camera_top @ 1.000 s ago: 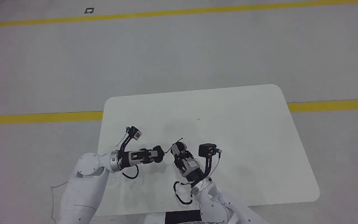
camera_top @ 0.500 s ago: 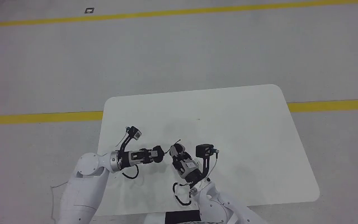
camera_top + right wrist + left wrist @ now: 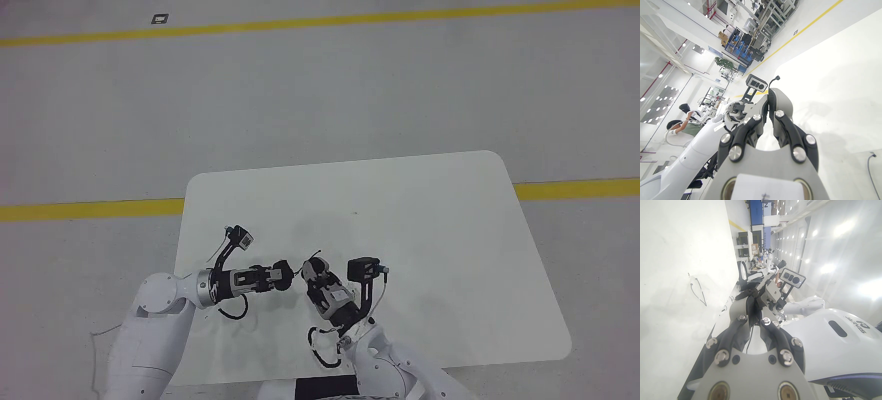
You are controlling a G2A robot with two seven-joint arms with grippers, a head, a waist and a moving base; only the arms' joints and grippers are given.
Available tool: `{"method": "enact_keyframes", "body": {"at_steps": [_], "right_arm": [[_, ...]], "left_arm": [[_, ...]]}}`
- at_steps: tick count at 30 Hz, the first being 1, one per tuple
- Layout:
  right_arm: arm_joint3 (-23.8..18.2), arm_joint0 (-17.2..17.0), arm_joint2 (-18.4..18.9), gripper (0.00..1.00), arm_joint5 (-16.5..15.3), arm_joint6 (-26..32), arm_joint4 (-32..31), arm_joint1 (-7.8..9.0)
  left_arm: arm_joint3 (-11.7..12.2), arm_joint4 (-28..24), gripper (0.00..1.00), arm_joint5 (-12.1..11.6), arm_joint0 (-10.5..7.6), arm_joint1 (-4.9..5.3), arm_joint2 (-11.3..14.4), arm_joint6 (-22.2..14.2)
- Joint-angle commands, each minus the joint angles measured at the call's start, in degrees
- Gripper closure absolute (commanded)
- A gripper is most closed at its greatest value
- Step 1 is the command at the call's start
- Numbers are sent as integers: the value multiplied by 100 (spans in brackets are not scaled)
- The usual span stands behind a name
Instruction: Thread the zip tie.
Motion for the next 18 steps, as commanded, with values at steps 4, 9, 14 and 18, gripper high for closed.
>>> {"method": "enact_keyframes", "body": {"at_steps": [4,9,14,18], "right_arm": [[38,16,-16,100,5,99,-73,-14],[55,15,-12,100,31,127,-99,-28],[64,12,-7,100,34,126,-115,-37],[65,-1,7,100,-37,3,-83,-42]], "left_arm": [[0,0,100,0,0,0,0,0],[0,0,100,0,0,0,0,0],[0,0,100,0,0,0,0,0],[0,0,100,0,0,0,0,0]]}}
